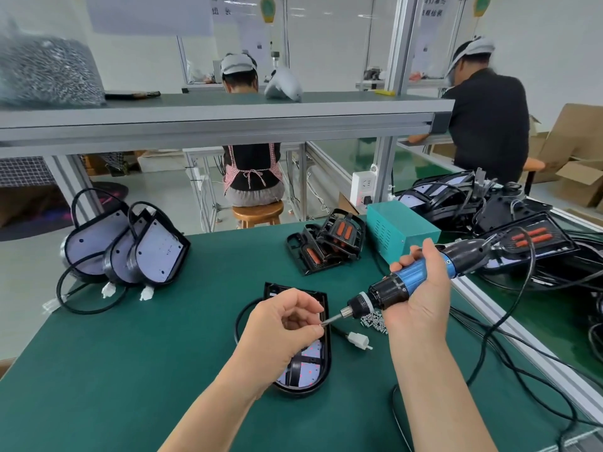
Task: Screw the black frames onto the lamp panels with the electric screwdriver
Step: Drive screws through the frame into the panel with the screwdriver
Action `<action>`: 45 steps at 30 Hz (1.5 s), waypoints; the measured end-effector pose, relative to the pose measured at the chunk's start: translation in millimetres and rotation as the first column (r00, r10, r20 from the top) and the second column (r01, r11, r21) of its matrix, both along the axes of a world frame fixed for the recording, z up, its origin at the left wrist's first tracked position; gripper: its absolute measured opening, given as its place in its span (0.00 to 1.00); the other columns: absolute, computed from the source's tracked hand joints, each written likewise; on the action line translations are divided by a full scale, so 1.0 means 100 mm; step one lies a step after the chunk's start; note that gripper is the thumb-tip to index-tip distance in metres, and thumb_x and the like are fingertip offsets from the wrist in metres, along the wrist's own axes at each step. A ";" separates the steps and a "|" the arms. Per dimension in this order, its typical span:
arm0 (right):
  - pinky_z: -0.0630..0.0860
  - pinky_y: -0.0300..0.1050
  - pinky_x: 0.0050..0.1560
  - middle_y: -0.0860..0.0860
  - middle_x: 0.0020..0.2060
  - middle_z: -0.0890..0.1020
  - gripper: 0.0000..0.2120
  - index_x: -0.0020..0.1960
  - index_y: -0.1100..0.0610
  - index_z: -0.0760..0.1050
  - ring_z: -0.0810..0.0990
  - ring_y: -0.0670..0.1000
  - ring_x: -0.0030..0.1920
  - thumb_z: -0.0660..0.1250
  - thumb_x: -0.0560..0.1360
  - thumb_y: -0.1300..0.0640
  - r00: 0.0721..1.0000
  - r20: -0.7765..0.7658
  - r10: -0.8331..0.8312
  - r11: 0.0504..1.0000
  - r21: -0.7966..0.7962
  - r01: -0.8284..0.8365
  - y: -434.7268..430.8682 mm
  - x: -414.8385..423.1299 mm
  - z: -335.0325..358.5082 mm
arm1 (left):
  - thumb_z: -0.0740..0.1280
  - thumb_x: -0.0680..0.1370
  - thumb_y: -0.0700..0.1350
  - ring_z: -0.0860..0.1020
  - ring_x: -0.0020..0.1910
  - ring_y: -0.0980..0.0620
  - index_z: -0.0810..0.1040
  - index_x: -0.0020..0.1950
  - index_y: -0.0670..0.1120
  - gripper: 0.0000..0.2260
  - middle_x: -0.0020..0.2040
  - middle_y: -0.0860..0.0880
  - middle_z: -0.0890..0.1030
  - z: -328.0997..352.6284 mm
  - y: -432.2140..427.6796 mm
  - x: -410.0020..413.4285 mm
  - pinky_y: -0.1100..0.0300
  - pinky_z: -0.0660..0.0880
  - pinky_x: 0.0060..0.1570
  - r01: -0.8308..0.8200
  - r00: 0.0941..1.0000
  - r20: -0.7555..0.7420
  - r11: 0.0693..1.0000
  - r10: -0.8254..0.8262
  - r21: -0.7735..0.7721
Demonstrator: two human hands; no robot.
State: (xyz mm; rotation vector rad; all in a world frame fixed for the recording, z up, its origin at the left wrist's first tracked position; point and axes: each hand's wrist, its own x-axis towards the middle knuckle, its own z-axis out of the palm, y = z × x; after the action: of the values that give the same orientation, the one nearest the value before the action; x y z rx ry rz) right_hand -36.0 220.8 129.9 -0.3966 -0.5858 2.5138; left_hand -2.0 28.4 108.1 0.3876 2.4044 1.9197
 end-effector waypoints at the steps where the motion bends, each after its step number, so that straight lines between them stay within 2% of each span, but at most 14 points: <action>1: 0.76 0.35 0.31 0.44 0.28 0.79 0.08 0.42 0.54 0.75 0.77 0.43 0.26 0.72 0.78 0.55 1.000 0.008 -0.013 1.000 0.022 0.012 -0.02 0.01 0.00 | 0.74 0.72 0.31 0.78 0.37 0.57 0.83 0.43 0.54 0.15 0.38 0.52 0.83 -0.01 0.01 0.02 0.63 0.77 0.43 -0.026 0.999 -0.038 0.999 0.024 -0.038; 4: 0.76 0.35 0.29 0.44 0.28 0.79 0.08 0.42 0.53 0.76 0.77 0.43 0.26 0.72 0.77 0.55 0.998 0.030 -0.049 0.997 0.064 0.047 -0.04 0.02 0.00 | 0.73 0.72 0.32 0.78 0.38 0.62 0.81 0.42 0.56 0.17 0.38 0.56 0.82 -0.05 0.05 0.08 0.70 0.73 0.42 -0.112 0.980 -0.178 0.985 0.089 -0.129; 8: 0.76 0.35 0.29 0.44 0.26 0.78 0.08 0.44 0.54 0.75 0.77 0.44 0.25 0.74 0.76 0.54 0.987 0.139 -0.076 0.995 0.071 0.067 -0.06 0.00 -0.03 | 0.74 0.72 0.31 0.78 0.46 0.59 0.80 0.46 0.57 0.19 0.41 0.57 0.80 -0.19 0.09 0.15 0.74 0.71 0.47 -0.247 0.894 -0.422 0.950 0.148 -0.190; 13: 0.77 0.36 0.30 0.45 0.25 0.78 0.10 0.46 0.55 0.74 0.78 0.45 0.25 0.75 0.75 0.53 0.963 0.254 -0.089 0.995 0.072 0.073 -0.07 -0.03 -0.12 | 0.75 0.71 0.31 0.73 0.44 0.55 0.81 0.50 0.47 0.14 0.42 0.61 0.74 -0.36 0.12 0.14 0.65 0.71 0.46 -0.395 0.690 -0.713 0.890 0.126 -0.226; 16: 0.78 0.37 0.30 0.46 0.25 0.78 0.10 0.47 0.55 0.75 0.78 0.45 0.25 0.75 0.75 0.53 0.960 0.267 -0.079 0.996 0.071 0.062 -0.07 -0.06 -0.14 | 0.75 0.69 0.34 0.71 0.46 0.55 0.81 0.53 0.45 0.15 0.45 0.56 0.79 -0.40 0.10 0.11 0.62 0.68 0.50 -0.422 0.629 -0.776 0.859 0.046 -0.291; 18: 0.78 0.37 0.30 0.46 0.26 0.78 0.10 0.50 0.56 0.76 0.78 0.45 0.26 0.75 0.75 0.53 0.961 0.264 -0.077 0.994 0.096 0.054 -0.06 -0.10 -0.15 | 0.76 0.68 0.39 0.72 0.51 0.56 0.80 0.57 0.48 0.18 0.50 0.58 0.80 -0.40 0.05 0.08 0.63 0.66 0.54 -0.425 0.669 -0.742 0.843 0.046 -0.330; 19: 0.77 0.36 0.30 0.46 0.26 0.78 0.11 0.50 0.57 0.76 0.78 0.45 0.26 0.75 0.75 0.54 0.963 0.258 -0.078 0.992 0.116 0.049 -0.05 -0.11 -0.15 | 0.75 0.69 0.43 0.73 0.53 0.57 0.79 0.57 0.51 0.17 0.52 0.60 0.79 -0.39 0.00 0.07 0.64 0.65 0.56 -0.432 0.711 -0.695 0.846 0.107 -0.313; 20: 0.78 0.36 0.30 0.46 0.26 0.78 0.11 0.51 0.57 0.76 0.78 0.46 0.26 0.74 0.75 0.54 0.965 0.251 -0.079 0.989 0.140 0.044 -0.04 -0.14 -0.16 | 0.75 0.71 0.46 0.73 0.54 0.58 0.79 0.57 0.52 0.16 0.53 0.61 0.78 -0.39 -0.05 0.05 0.64 0.67 0.57 -0.457 0.758 -0.617 0.847 0.212 -0.271; 22: 0.78 0.37 0.31 0.47 0.28 0.78 0.12 0.53 0.57 0.76 0.78 0.47 0.28 0.74 0.75 0.54 0.966 0.243 -0.086 0.979 0.202 0.036 -0.03 -0.18 -0.18 | 0.74 0.73 0.52 0.75 0.55 0.56 0.77 0.60 0.52 0.17 0.56 0.57 0.76 -0.39 -0.17 -0.07 0.59 0.71 0.56 -0.512 0.843 -0.326 0.823 0.427 -0.247; 24: 0.77 0.38 0.31 0.49 0.28 0.77 0.11 0.51 0.57 0.76 0.77 0.48 0.28 0.75 0.75 0.54 0.970 0.226 -0.090 0.963 0.267 0.027 -0.04 -0.22 -0.21 | 0.72 0.73 0.59 0.76 0.56 0.49 0.72 0.65 0.47 0.26 0.59 0.50 0.75 -0.41 -0.25 -0.23 0.55 0.72 0.54 -0.450 0.877 -0.047 0.782 0.478 -0.432; 27: 0.77 0.40 0.32 0.48 0.28 0.76 0.09 0.50 0.56 0.74 0.76 0.47 0.28 0.74 0.76 0.56 0.980 0.186 -0.069 0.939 0.345 0.001 -0.10 -0.27 -0.26 | 0.71 0.71 0.65 0.77 0.53 0.45 0.70 0.60 0.44 0.30 0.53 0.48 0.79 -0.45 -0.21 -0.38 0.52 0.75 0.55 -0.257 0.896 0.149 0.762 0.418 -0.594; 30: 0.77 0.40 0.31 0.47 0.26 0.76 0.09 0.47 0.55 0.74 0.75 0.46 0.27 0.74 0.76 0.58 0.985 0.168 -0.025 0.920 0.390 -0.043 -0.16 -0.30 -0.31 | 0.73 0.68 0.65 0.80 0.49 0.45 0.73 0.54 0.44 0.28 0.49 0.47 0.81 -0.46 -0.15 -0.46 0.47 0.79 0.53 -0.196 0.908 0.205 0.805 0.364 -0.560; 34: 0.76 0.40 0.30 0.49 0.26 0.76 0.10 0.46 0.54 0.73 0.74 0.47 0.26 0.75 0.75 0.57 0.987 0.162 0.002 0.901 0.428 -0.072 -0.20 -0.30 -0.35 | 0.76 0.66 0.62 0.81 0.50 0.43 0.74 0.53 0.44 0.28 0.49 0.45 0.82 -0.46 -0.15 -0.50 0.46 0.79 0.53 -0.192 0.910 0.242 0.858 0.338 -0.477; 45: 0.76 0.41 0.30 0.50 0.27 0.76 0.10 0.44 0.54 0.73 0.75 0.50 0.26 0.75 0.76 0.58 0.989 0.147 0.018 0.861 0.500 -0.091 -0.30 -0.26 -0.33 | 0.77 0.68 0.60 0.82 0.49 0.43 0.75 0.55 0.44 0.26 0.49 0.45 0.83 -0.49 -0.13 -0.51 0.43 0.79 0.54 -0.204 0.914 0.232 0.873 0.332 -0.444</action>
State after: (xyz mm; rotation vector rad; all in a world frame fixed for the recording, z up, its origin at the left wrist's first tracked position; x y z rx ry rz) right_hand -61.7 190.8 96.8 -0.3551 -1.2900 2.2733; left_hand -52.8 15.9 59.2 -0.2633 2.6525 1.3504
